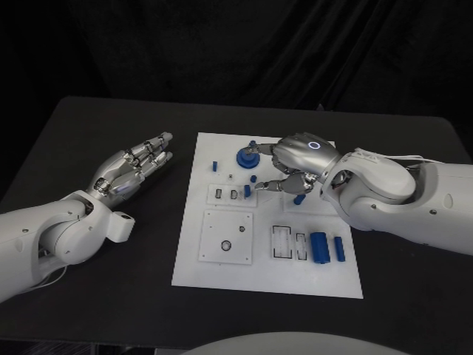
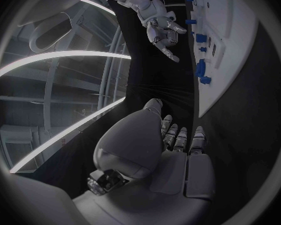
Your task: Assemble the parts on the task board
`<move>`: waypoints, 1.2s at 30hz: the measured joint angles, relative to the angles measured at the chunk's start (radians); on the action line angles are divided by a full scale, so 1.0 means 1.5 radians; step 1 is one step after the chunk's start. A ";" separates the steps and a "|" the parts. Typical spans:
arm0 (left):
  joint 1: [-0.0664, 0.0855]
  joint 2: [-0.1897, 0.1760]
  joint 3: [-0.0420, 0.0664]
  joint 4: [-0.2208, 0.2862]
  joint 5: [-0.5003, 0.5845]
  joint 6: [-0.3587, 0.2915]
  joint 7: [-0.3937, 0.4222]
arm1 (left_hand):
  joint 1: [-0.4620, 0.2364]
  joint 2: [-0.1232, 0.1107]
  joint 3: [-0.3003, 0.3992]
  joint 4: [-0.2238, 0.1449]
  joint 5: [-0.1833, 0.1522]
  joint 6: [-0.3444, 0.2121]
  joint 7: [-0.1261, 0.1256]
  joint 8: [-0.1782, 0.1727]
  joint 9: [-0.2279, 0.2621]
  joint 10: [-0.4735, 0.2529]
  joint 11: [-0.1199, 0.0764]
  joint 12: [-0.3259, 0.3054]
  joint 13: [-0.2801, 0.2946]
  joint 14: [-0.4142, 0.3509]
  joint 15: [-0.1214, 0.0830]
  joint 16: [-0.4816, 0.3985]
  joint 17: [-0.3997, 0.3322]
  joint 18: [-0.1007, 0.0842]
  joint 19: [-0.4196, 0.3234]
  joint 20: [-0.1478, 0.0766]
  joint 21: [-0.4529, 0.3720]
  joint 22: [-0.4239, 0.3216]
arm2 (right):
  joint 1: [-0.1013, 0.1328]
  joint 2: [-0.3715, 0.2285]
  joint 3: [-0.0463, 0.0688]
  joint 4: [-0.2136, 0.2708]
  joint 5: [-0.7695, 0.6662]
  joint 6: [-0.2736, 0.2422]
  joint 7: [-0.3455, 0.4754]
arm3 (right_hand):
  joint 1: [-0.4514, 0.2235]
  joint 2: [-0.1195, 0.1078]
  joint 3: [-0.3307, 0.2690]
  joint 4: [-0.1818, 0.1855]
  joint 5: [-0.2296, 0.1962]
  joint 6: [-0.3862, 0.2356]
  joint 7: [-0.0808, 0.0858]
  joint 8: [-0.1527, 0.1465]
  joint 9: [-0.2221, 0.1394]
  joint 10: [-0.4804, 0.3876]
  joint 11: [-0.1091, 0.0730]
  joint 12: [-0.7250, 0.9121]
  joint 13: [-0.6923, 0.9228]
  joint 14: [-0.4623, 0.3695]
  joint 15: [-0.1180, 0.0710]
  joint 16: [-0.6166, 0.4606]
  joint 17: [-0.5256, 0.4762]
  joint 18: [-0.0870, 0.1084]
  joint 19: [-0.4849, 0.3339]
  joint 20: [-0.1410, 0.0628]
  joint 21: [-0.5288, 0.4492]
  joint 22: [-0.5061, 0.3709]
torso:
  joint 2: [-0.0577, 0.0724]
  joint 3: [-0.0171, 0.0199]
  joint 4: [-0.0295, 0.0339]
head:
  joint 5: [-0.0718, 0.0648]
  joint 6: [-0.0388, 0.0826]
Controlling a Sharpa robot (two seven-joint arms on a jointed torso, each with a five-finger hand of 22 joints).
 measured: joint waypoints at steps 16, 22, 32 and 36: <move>0.052 0.036 0.000 -0.036 -0.025 -0.027 0.000 | -0.049 0.003 0.002 0.021 -0.042 0.072 0.010 0.010 0.007 0.259 0.083 0.262 0.059 0.340 0.060 0.184 0.112 0.000 0.318 0.047 0.159 0.068 | 0.006 -0.054 -0.001 -0.052 0.062 -0.072 0.071 | 0.007 0.030 -0.003 0.005 0.003 0.102 0.000 0.021 0.010 0.003 -0.003 0.000 0.000 0.000 0.000 0.006 0.000 0.000 0.000 0.000 0.011 0.000 | -0.032 0.0131 0.0011 | 0.017 0.003; 0.071 0.065 0.000 -0.060 -0.038 -0.022 -0.032 | -0.053 0.002 0.033 0.002 -0.046 0.150 0.031 0.022 0.019 0.350 0.087 0.363 0.116 0.436 0.066 0.335 0.186 -0.011 0.482 0.034 0.484 0.283 | -0.004 -0.056 -0.001 -0.076 0.083 -0.073 0.082 | 0.006 0.043 -0.003 0.004 0.003 0.130 0.002 0.027 0.011 0.003 -0.003 0.000 0.000 0.000 0.000 0.006 0.000 0.000 0.000 0.000 0.011 0.000 | -0.053 0.0243 -0.0080 | 0.030 -0.017; 0.082 0.102 0.000 -0.052 -0.229 -0.028 -0.195 | -0.050 -0.043 0.183 0.016 -0.114 0.275 0.055 0.052 0.042 0.484 0.051 0.621 0.383 0.526 0.029 0.671 0.417 -0.011 0.444 0.014 0.639 0.457 | -0.017 -0.058 -0.002 -0.093 0.103 -0.070 0.086 | 0.009 0.056 -0.003 0.004 0.013 0.151 0.006 0.032 0.008 0.003 -0.002 0.000 0.000 0.000 0.000 0.006 0.000 0.000 0.000 0.000 0.011 0.000 | -0.084 0.0458 -0.0259 | 0.053 -0.051; 0.095 0.117 0.000 -0.032 -0.342 -0.033 -0.287 | -0.097 -0.057 0.187 0.017 -0.182 0.322 0.057 0.085 0.055 0.675 0.036 0.789 0.640 0.701 0.012 0.832 0.641 -0.011 0.561 0.001 0.743 0.580 | -0.019 -0.062 -0.002 -0.096 0.107 -0.066 0.086 | 0.005 0.060 -0.003 0.004 0.017 0.158 0.008 0.035 0.007 0.003 -0.003 0.000 0.000 0.000 0.000 0.006 0.000 0.000 0.000 0.000 0.011 0.000 | -0.094 0.0539 -0.0319 | 0.054 -0.055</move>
